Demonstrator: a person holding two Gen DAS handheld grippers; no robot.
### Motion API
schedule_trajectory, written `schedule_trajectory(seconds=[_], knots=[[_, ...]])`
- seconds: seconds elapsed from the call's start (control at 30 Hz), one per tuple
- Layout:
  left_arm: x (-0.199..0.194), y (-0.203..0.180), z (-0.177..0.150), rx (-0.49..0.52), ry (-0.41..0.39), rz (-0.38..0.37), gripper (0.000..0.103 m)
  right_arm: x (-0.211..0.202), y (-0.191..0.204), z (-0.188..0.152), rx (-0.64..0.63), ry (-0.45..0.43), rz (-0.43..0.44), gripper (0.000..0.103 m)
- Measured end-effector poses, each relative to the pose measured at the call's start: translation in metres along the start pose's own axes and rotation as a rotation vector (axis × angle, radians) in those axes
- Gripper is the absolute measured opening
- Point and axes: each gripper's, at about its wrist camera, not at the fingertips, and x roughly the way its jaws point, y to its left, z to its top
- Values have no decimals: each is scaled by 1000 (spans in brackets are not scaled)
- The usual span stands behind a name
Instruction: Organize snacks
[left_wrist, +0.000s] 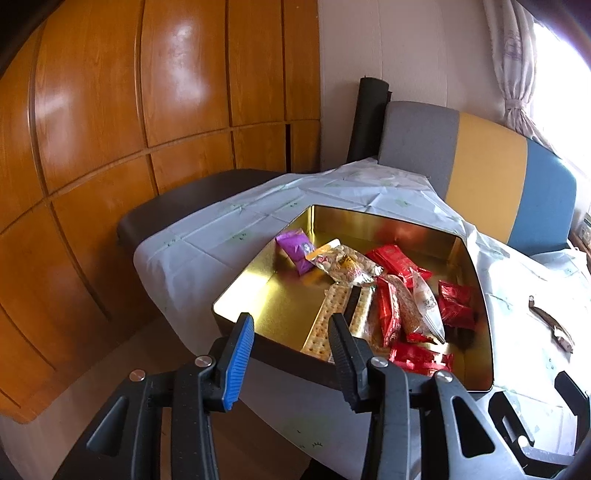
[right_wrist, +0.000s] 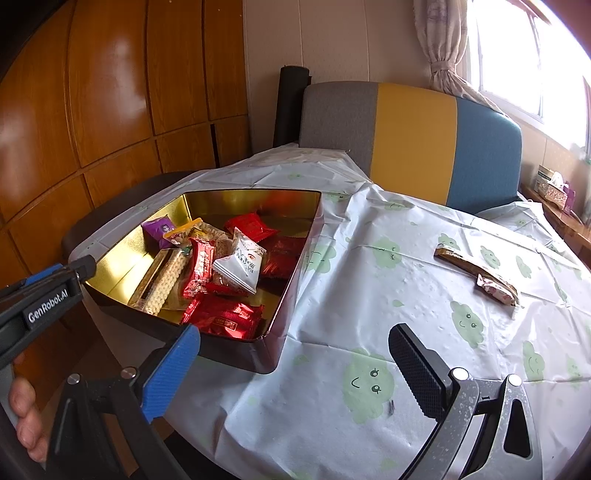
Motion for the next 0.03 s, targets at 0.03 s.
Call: schedule_trajectory(seconds=[0.03], knots=[[-1, 0, 0, -2, -2, -5, 42, 0, 0, 0, 1, 0, -2, 103]])
